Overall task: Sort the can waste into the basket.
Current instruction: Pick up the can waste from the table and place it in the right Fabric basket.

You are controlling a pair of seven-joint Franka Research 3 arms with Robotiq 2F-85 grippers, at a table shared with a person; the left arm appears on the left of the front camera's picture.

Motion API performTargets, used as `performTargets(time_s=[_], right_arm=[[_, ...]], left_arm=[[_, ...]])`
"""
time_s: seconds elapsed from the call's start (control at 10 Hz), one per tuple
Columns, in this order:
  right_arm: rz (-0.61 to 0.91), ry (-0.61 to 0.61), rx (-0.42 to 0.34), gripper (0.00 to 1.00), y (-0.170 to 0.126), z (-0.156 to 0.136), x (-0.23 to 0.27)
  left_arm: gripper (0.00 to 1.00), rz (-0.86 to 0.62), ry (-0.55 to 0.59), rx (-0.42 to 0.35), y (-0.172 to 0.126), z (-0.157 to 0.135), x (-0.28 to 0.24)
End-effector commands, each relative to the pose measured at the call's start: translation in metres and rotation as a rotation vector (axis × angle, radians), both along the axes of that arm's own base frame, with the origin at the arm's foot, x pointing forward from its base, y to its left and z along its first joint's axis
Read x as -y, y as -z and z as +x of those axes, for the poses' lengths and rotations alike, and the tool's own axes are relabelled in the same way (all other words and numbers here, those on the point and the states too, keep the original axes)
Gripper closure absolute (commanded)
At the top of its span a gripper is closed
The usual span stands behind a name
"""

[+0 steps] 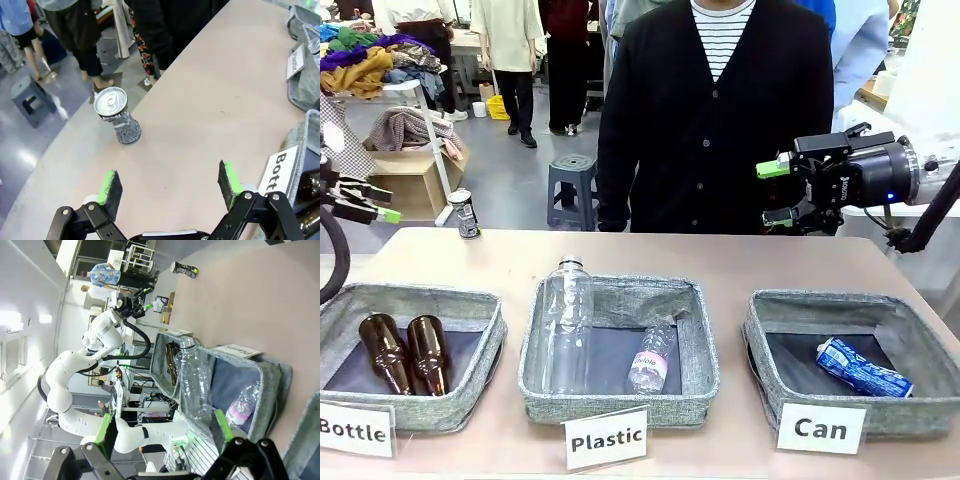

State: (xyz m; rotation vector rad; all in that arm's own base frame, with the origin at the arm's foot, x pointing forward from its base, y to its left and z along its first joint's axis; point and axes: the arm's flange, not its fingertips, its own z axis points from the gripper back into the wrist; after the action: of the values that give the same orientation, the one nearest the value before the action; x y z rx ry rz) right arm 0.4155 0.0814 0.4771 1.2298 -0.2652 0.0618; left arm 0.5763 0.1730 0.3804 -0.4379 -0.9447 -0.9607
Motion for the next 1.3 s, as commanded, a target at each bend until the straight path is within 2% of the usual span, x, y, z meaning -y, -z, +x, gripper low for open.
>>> performTargets(time_s=[0.0,0.1,0.2,0.3,0.5,0.7,0.9,1.2], right_arm=[[-0.004,-0.01,0.008,0.0,-0.002,0.001,-0.001],[-0.004,-0.01,0.008,0.0,-0.002,0.001,-0.001],[-0.004,-0.01,0.008,0.0,-0.002,0.001,-0.001],[-0.004,-0.01,0.008,0.0,-0.002,0.001,-0.001],[-0.004,-0.01,0.008,0.0,-0.002,0.001,-0.001],[-0.004,-0.01,0.008,0.0,-0.002,0.001,-0.001],[-0.004,-0.01,0.008,0.0,-0.002,0.001,-0.001],[-0.004,-0.01,0.008,0.0,-0.002,0.001,-0.001]], left_arm=[[0.0,0.004,0.006,0.016,-0.005,-0.009,0.002],[0.0,0.0,0.0,0.0,0.0,0.0,0.0],[0.0,0.017,-0.002,0.008,0.006,0.027,0.004],[0.0,-0.001,0.069,0.015,0.011,0.045,0.002],[0.0,-0.058,0.1,0.065,0.02,0.064,-0.004],[0.0,-0.03,0.122,0.037,0.029,0.088,-0.008],[0.0,0.004,0.243,0.041,0.039,0.113,-0.007],[0.0,-0.018,0.273,0.001,0.058,0.151,-0.003]])
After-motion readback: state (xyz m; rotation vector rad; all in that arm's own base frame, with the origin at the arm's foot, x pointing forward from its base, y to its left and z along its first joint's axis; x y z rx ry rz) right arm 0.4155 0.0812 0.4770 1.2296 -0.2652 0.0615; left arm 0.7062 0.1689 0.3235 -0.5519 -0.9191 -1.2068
